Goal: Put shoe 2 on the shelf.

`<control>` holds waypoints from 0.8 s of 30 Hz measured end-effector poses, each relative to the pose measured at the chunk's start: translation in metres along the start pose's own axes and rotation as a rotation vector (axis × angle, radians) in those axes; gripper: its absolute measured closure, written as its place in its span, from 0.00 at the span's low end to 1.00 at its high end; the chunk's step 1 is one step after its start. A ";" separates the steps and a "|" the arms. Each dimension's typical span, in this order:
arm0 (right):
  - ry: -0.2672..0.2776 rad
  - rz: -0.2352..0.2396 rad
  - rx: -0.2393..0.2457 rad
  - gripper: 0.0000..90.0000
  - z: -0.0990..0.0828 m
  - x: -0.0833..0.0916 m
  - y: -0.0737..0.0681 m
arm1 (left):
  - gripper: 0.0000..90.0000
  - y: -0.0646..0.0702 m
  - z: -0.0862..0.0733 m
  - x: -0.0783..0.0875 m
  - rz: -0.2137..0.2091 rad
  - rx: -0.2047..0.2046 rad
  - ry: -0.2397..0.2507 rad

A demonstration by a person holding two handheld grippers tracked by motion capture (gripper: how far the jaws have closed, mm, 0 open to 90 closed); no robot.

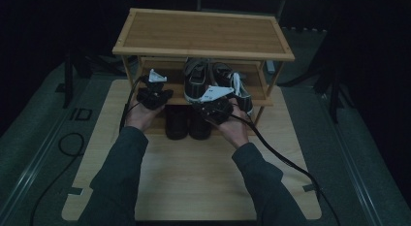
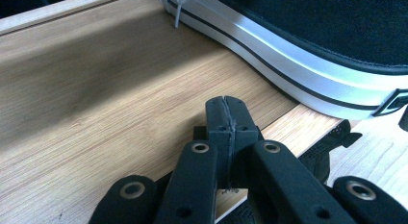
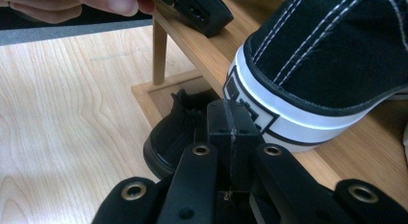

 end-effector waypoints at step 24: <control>0.006 0.134 0.041 0.99 -0.032 0.043 -0.011 | 1.00 0.003 0.004 -0.002 -0.017 0.030 -0.010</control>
Point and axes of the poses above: each handheld gripper's, and its own axes: x roughly backward along the jaws, z roughly out of its top, y roughly to its right, the point moved 1 cm from there along -x, roughly forward along the jaws, and after that the axes turned 13 degrees about z, right-handed, at the moved point
